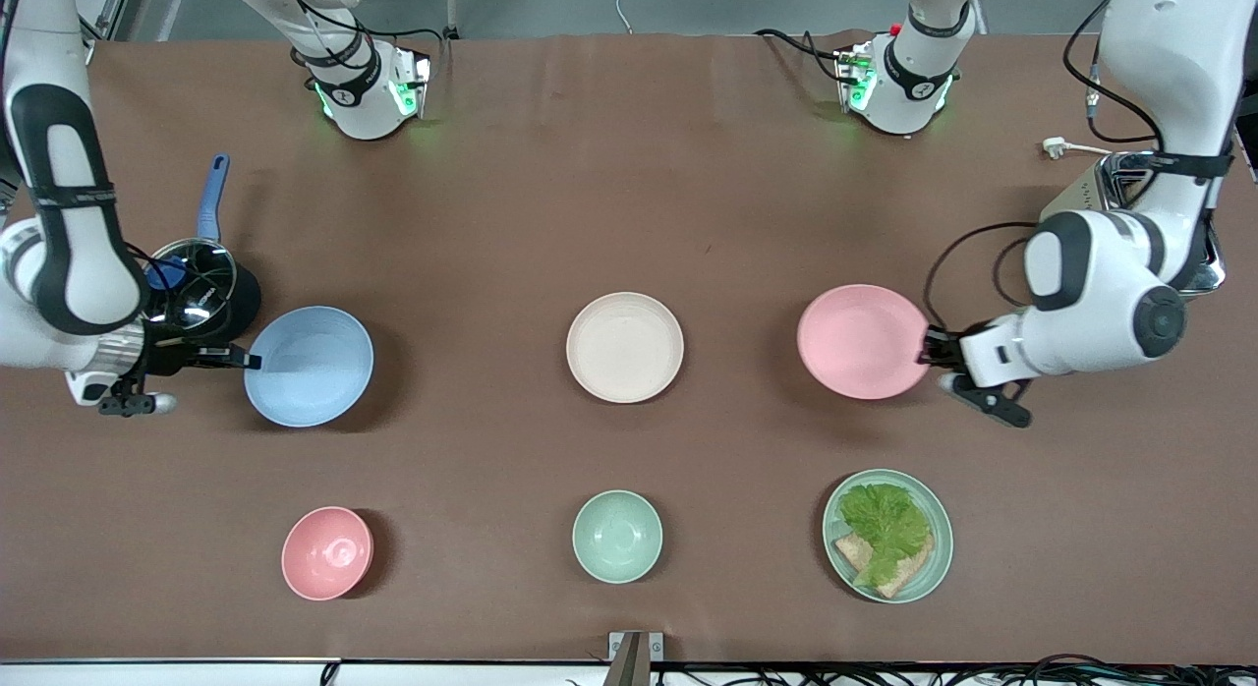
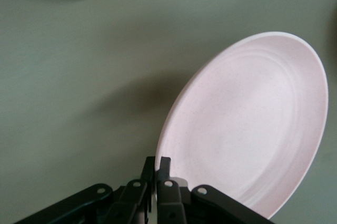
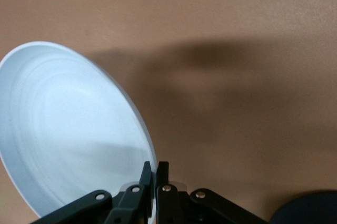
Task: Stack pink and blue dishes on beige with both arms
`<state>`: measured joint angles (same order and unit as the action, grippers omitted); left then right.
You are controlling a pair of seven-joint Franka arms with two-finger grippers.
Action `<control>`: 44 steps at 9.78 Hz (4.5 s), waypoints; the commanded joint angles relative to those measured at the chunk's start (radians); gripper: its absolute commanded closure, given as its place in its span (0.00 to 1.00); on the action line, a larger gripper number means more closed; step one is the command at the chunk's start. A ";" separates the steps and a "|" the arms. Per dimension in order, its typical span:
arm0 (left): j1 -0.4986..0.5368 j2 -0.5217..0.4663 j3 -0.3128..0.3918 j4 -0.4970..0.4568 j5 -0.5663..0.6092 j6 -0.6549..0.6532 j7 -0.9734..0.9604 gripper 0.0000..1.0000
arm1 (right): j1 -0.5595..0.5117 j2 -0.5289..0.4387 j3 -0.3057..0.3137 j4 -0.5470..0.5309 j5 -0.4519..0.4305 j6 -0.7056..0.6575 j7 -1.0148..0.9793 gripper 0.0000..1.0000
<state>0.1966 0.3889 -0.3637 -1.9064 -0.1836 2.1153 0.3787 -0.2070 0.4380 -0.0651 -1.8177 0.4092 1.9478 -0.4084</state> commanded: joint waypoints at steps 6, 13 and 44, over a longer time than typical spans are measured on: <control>-0.325 0.205 -0.101 0.064 -0.013 0.235 -0.522 1.00 | 0.130 -0.073 0.213 0.019 -0.033 -0.028 0.540 0.98; -0.427 0.326 -0.092 0.116 -0.004 0.400 -0.616 0.97 | 0.155 -0.078 0.418 -0.074 -0.033 0.187 0.775 0.99; -0.298 -0.412 0.270 0.380 0.214 -0.581 -0.469 0.00 | 0.235 -0.404 0.148 0.209 -0.442 -0.316 0.693 0.00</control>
<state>-0.0885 -0.0787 -0.0948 -1.5426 -0.0260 1.5338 -0.1087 -0.0014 0.0546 0.1410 -1.6741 -0.0287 1.7312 0.3551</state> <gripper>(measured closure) 0.000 0.000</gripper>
